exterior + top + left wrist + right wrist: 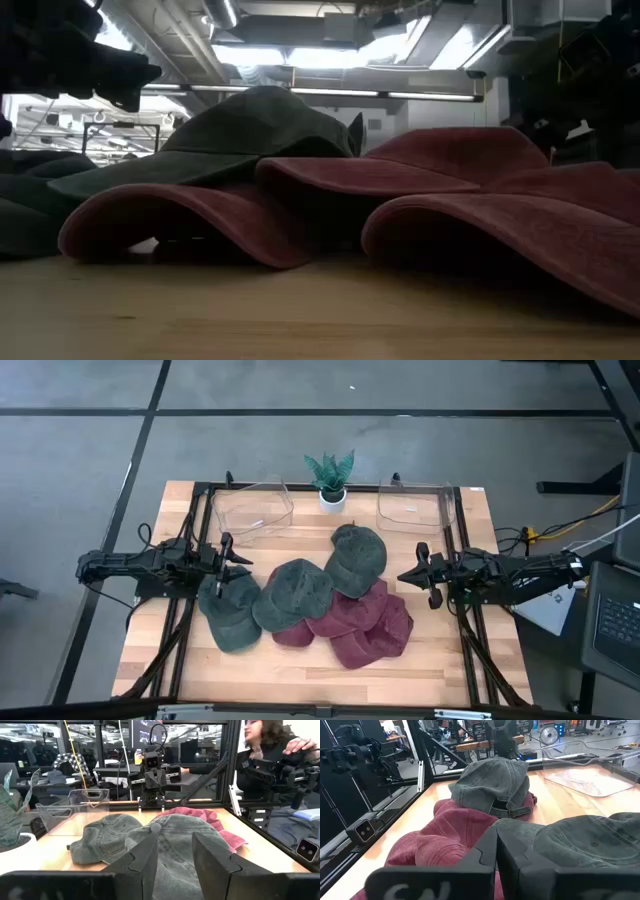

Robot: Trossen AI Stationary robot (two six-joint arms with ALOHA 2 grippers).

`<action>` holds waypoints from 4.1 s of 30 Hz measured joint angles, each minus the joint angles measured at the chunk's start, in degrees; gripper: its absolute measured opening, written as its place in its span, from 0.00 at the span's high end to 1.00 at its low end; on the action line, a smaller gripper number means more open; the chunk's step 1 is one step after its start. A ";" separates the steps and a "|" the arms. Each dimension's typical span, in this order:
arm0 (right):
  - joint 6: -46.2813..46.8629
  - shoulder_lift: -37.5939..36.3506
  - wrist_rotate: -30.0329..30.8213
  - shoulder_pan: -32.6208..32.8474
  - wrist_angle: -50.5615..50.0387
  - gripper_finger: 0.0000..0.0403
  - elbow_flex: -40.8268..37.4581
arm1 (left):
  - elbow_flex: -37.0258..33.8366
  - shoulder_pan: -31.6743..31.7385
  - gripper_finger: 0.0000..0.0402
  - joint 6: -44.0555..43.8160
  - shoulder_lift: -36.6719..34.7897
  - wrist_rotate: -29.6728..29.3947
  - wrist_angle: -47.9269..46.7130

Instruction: Pick & Place hat

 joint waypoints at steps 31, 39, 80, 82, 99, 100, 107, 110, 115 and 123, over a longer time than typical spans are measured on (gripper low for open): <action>0.00 0.02 0.00 0.00 0.00 0.98 0.00 | 0.00 0.00 0.71 0.00 0.00 0.00 0.01; 0.00 0.02 0.00 0.02 0.00 0.98 0.00 | 0.00 0.00 0.71 0.00 0.00 0.00 0.00; 0.00 7.10 0.02 0.35 -29.62 0.98 17.53 | -0.02 0.00 0.71 0.00 0.00 0.00 0.02; 0.08 9.94 1.43 1.04 -28.32 0.98 19.02 | 0.00 0.00 0.71 0.00 0.00 0.00 0.02; 0.01 47.13 4.09 12.33 -26.71 0.98 40.60 | -0.02 0.00 0.71 0.00 0.00 0.00 0.02; 0.01 49.40 4.07 13.07 -26.77 0.98 41.56 | 0.00 0.00 0.71 0.00 0.00 0.00 0.02; 0.00 62.22 4.04 17.45 -26.73 0.98 45.70 | -0.02 0.00 0.71 0.00 0.00 0.00 0.02; 0.00 65.97 3.99 18.38 -24.83 0.98 46.43 | -0.02 0.00 0.71 0.00 0.00 0.00 0.02; 0.00 69.74 4.00 18.62 -18.97 0.98 46.75 | -0.02 0.00 0.71 0.00 0.00 0.00 0.00; -4.36 73.17 4.18 17.13 -9.70 0.98 46.77 | 0.00 0.00 0.71 0.00 0.00 0.00 0.00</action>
